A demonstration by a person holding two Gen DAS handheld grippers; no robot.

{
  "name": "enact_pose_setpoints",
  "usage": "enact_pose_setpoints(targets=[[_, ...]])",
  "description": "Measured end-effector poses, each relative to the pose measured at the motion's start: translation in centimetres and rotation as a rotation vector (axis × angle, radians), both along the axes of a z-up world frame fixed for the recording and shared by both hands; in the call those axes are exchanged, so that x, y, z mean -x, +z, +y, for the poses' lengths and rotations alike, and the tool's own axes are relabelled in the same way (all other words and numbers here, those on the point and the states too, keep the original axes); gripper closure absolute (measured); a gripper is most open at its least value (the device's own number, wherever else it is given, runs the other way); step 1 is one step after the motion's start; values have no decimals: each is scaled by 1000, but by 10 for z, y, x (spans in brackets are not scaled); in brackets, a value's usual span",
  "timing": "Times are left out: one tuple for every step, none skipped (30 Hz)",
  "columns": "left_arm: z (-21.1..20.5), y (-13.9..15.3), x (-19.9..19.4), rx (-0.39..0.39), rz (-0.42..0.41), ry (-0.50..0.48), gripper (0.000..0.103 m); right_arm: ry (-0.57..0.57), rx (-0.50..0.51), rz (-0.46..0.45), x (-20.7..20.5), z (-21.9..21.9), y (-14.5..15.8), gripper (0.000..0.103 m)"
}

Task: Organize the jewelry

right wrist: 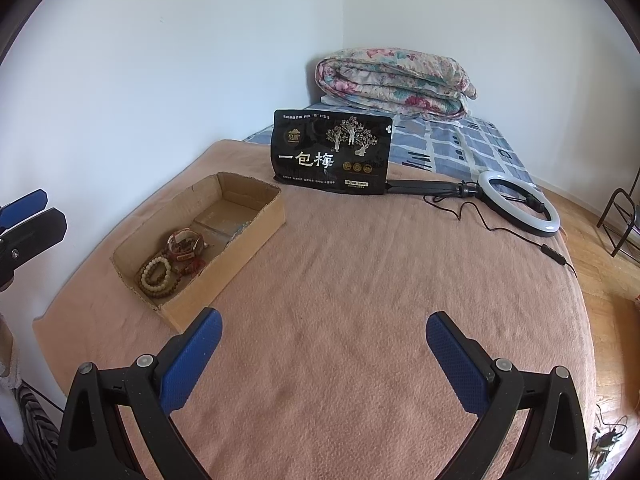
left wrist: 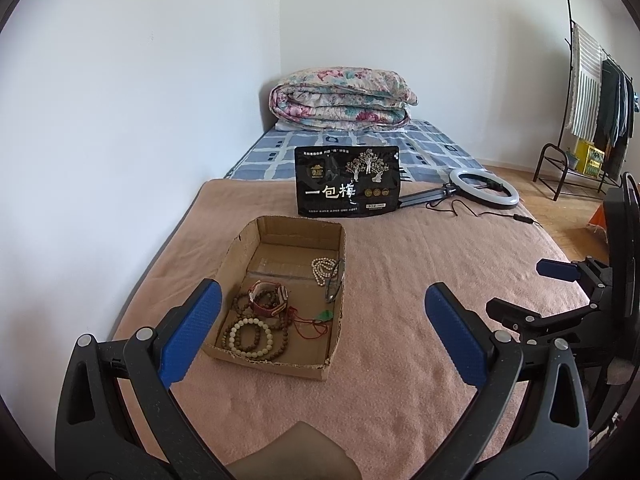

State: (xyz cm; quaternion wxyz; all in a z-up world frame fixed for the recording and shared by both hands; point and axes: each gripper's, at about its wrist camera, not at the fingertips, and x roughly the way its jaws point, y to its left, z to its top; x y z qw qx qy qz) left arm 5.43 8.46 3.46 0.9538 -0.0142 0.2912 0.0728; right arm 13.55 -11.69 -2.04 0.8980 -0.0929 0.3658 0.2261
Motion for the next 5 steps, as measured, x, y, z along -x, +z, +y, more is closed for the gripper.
enact_pose_setpoints(targets=[[-1, 0, 1, -11, -7, 3, 0, -2, 0, 1, 0, 0, 0, 0], [-3, 0, 2, -22, -15, 6, 0, -3, 0, 2, 0, 0, 0, 0], [-4, 1, 2, -27, -18, 11, 0, -4, 0, 1, 1, -1, 0, 0], [-4, 1, 2, -26, -18, 11, 0, -4, 0, 2, 0, 0, 0, 0], [-3, 0, 2, -23, -15, 10, 0, -6, 0, 2, 0, -1, 1, 0]])
